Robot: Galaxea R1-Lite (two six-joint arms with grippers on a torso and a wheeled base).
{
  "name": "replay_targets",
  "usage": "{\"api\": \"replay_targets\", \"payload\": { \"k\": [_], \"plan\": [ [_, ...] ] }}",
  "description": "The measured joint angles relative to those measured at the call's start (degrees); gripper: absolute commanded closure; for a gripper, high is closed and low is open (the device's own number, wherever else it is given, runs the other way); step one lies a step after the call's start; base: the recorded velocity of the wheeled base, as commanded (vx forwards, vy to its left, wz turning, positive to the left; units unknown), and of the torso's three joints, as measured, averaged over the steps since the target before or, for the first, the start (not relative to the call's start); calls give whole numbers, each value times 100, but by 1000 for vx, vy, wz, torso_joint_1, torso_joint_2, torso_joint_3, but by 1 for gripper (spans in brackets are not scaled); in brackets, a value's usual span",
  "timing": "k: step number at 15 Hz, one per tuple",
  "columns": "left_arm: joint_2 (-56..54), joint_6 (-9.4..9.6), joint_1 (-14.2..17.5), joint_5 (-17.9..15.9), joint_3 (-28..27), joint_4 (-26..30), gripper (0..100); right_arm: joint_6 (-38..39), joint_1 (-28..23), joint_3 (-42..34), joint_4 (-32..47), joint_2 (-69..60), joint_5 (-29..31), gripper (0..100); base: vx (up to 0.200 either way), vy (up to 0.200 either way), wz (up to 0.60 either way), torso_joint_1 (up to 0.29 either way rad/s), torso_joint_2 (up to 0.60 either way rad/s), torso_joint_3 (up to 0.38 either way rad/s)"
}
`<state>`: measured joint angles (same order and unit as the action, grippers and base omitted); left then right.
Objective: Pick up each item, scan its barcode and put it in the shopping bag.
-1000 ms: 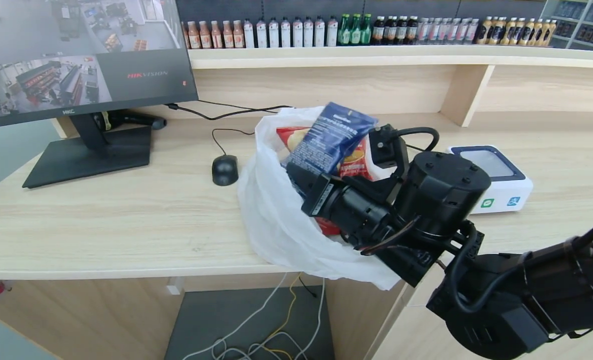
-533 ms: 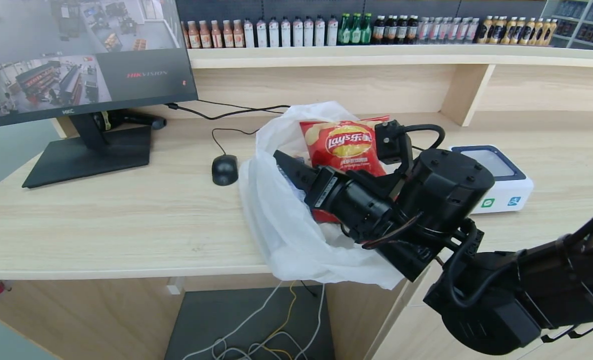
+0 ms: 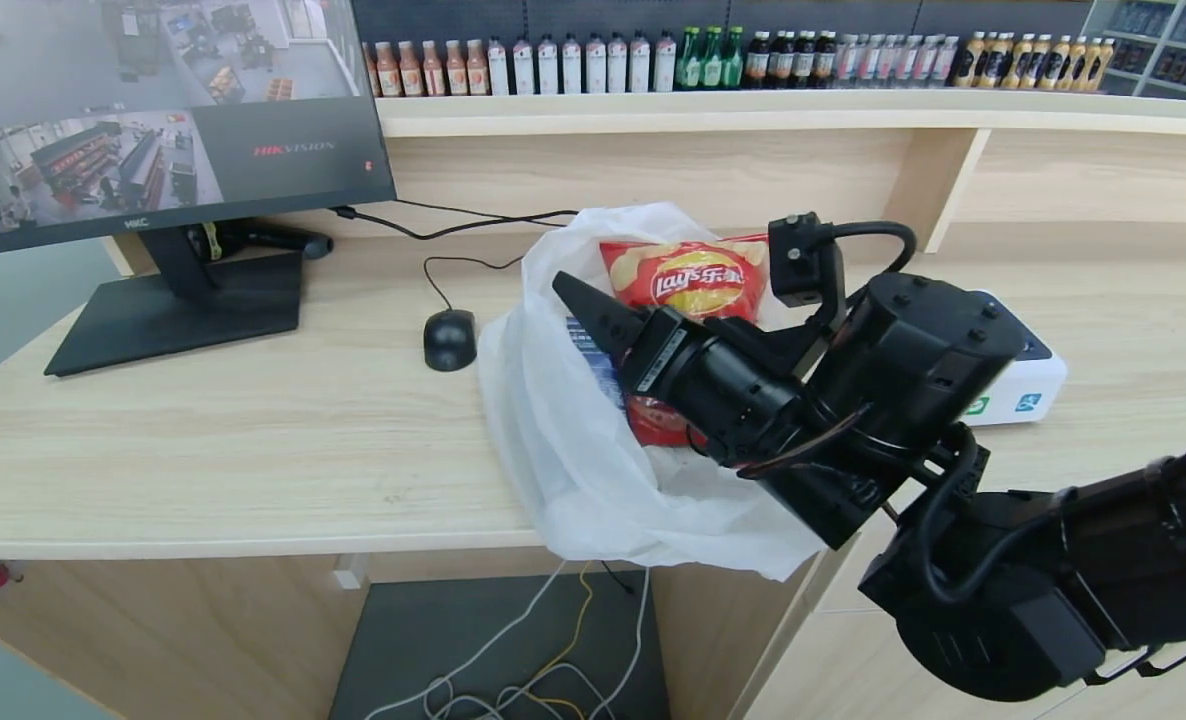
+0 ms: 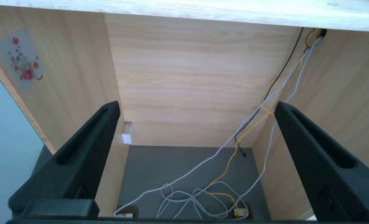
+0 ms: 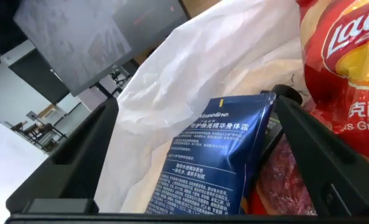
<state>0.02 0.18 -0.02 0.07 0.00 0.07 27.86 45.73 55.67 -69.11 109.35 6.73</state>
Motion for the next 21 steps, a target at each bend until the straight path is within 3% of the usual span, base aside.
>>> {"api": "replay_targets", "payload": {
  "k": [7,10,13,18,21],
  "plan": [
    [0,0,-2,0,0,0,0,-446,13,-113,2,-538,5,0,0,0,0,0,0,0],
    [0,0,-2,0,0,0,0,-621,33,-571,2,-950,5,0,0,0,0,0,0,0],
    [0,0,0,0,0,0,0,-824,38,-1453,-112,-1530,5,0,0,0,0,0,0,0],
    [0,-2,2,0,0,2,0,-1157,-94,-3897,-482,-3135,-13,0,0,0,0,0,0,0],
    [0,0,-2,0,0,2,0,-1653,-240,-5016,-194,-4530,20,0,0,0,0,0,0,0]
  ]
}}
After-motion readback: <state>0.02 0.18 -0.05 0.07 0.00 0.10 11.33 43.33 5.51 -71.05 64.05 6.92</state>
